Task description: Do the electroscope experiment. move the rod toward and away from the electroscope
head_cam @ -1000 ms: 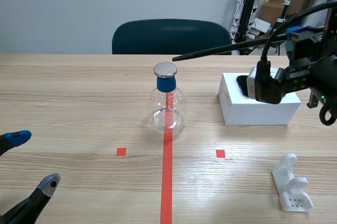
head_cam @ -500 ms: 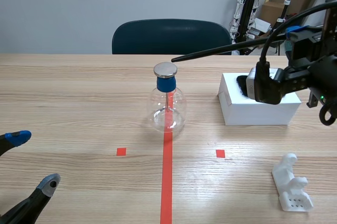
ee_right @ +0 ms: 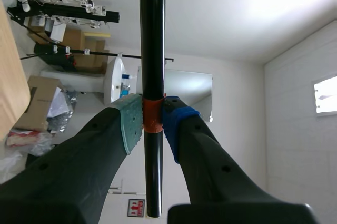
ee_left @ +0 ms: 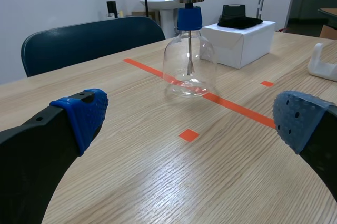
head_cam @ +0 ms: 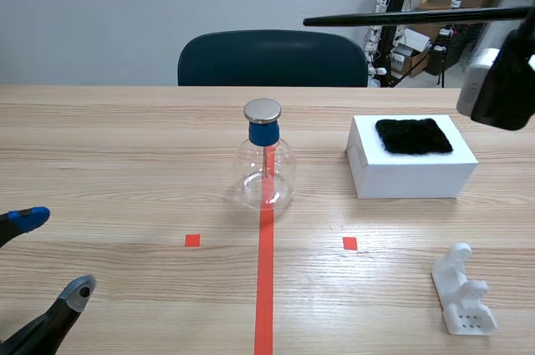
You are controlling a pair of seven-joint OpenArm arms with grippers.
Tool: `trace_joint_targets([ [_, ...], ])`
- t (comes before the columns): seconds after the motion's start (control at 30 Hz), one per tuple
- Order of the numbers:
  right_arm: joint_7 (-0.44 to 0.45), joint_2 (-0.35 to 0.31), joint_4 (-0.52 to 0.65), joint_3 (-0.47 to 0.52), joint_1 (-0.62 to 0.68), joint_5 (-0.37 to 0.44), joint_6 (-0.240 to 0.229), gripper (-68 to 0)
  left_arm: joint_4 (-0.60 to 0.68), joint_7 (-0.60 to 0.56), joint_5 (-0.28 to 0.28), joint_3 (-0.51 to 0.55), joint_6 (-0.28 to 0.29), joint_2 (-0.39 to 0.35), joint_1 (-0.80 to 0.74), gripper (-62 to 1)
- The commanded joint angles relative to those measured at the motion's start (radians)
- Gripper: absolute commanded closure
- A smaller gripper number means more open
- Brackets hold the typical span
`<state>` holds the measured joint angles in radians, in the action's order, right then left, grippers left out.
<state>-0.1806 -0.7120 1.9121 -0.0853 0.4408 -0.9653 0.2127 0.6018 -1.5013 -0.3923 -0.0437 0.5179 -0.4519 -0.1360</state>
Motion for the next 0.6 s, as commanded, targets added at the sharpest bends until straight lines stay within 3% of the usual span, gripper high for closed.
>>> trace_joint_targets([
  [0.0,0.007,-0.005,0.047,0.035,0.044,0.018,0.026,-3.7,0.014,-0.027,0.013,0.005,0.002,-0.009,-0.002,-62.3],
  [0.13,0.042,0.044,0.126,0.113,0.186,0.045,0.101,-3.7,0.014,-0.027,0.013,0.005,0.002,-0.009,-0.002,-62.3],
  [0.27,0.114,0.131,0.188,0.168,0.327,0.054,0.135,-3.7,0.014,-0.027,0.013,0.005,0.002,-0.009,-0.002,-62.3],
  [0.47,0.267,0.255,0.224,0.183,0.512,0.048,0.226,-3.7,0.014,-0.027,0.013,0.005,0.002,-0.009,-0.002,-62.3],
  [0.57,0.337,0.306,0.224,0.183,0.575,0.044,0.233,-3.7,0.014,-0.027,0.013,0.005,0.002,-0.009,-0.002,-62.3],
])
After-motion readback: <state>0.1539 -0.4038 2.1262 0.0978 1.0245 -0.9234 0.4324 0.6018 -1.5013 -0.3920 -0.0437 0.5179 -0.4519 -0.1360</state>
